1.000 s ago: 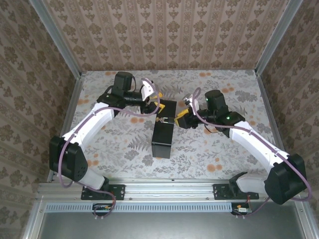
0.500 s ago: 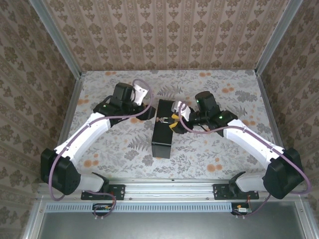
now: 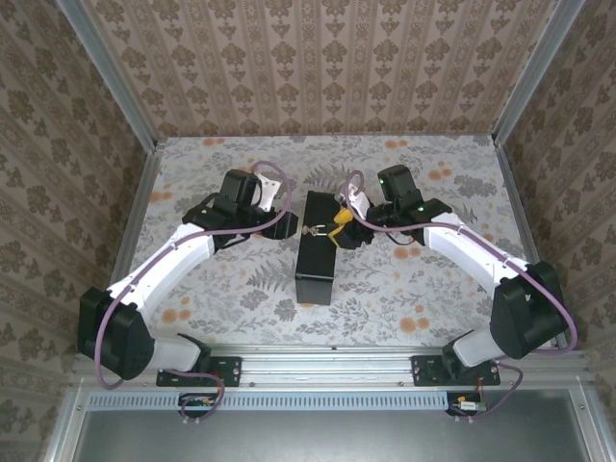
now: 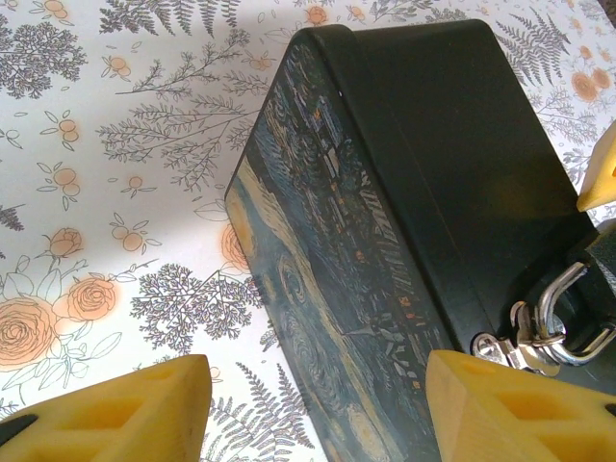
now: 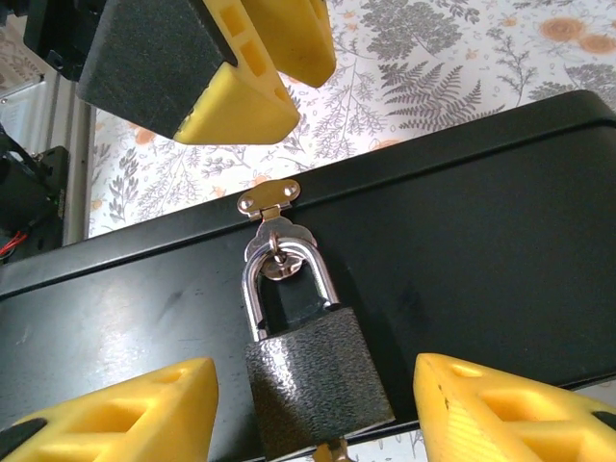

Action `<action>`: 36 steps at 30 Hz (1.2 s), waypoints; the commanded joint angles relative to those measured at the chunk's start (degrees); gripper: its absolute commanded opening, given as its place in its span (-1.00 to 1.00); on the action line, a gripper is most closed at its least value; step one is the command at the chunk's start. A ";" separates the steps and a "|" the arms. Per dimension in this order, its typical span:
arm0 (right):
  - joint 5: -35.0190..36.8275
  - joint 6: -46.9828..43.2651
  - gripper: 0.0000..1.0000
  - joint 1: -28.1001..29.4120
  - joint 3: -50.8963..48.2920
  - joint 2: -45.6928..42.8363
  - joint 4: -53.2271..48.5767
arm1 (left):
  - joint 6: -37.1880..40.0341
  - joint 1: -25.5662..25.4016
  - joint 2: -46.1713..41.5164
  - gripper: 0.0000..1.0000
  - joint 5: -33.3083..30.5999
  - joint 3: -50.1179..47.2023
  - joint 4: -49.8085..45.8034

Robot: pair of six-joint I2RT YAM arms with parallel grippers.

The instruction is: Unlock a padlock with a key

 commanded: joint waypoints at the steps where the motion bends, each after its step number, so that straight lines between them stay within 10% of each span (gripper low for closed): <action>1: -3.10 0.91 0.12 -0.03 1.55 0.72 -3.26 | -1.20 0.04 -0.99 0.22 0.43 0.15 0.53; 11: -1.21 -3.58 -0.24 2.15 -0.80 1.07 -2.54 | -1.55 -0.08 0.13 0.21 0.55 0.94 0.74; 26: 9.36 -10.91 -0.07 7.64 -5.73 -5.23 3.71 | -4.37 -0.88 3.29 0.18 2.12 -1.20 2.25; 36: 17.14 -14.64 -0.45 10.55 -6.33 -6.41 3.31 | -5.17 0.28 4.57 0.18 2.61 -0.81 3.40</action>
